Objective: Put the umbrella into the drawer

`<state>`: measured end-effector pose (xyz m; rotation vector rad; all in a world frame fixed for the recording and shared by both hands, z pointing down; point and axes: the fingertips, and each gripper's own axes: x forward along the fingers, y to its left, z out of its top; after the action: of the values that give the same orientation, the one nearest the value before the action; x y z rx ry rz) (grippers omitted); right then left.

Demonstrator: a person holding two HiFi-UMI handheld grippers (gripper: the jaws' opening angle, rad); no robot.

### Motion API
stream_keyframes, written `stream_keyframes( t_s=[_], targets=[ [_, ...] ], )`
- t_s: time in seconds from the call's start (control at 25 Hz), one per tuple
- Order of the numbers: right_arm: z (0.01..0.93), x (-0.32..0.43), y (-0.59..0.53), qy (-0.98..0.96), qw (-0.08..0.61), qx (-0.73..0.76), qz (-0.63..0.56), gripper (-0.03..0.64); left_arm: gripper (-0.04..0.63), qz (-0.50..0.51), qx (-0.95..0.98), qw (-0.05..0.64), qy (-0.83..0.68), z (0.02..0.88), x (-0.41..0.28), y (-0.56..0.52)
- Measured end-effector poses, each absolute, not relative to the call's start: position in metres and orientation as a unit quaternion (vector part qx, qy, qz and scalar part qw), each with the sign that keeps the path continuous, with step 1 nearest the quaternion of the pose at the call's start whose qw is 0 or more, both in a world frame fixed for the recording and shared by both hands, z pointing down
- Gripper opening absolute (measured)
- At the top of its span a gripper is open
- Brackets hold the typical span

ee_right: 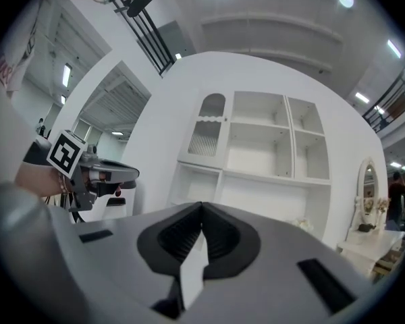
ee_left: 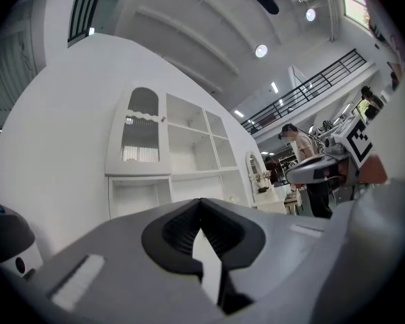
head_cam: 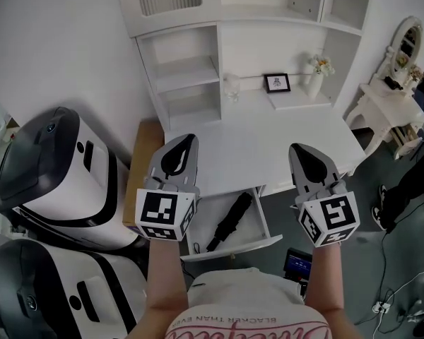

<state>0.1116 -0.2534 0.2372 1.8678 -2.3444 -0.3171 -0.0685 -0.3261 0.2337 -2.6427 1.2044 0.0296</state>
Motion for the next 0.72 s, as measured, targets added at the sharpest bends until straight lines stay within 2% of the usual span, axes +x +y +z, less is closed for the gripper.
stream_keyframes(
  t_s=[0.24, 0.72],
  targets=[
    [0.225, 0.109, -0.246, -0.768, 0.062, 0.626, -0.119, 0.008, 0.009, 0.046, -0.892, 0.16, 0.42, 0.205, -0.085, -0.312],
    [0.212, 0.108, -0.232, -0.763, 0.052, 0.63, -0.135, 0.008, 0.009, 0.061, -0.89, 0.157, 0.423, 0.205, -0.099, -0.3]
  ],
)
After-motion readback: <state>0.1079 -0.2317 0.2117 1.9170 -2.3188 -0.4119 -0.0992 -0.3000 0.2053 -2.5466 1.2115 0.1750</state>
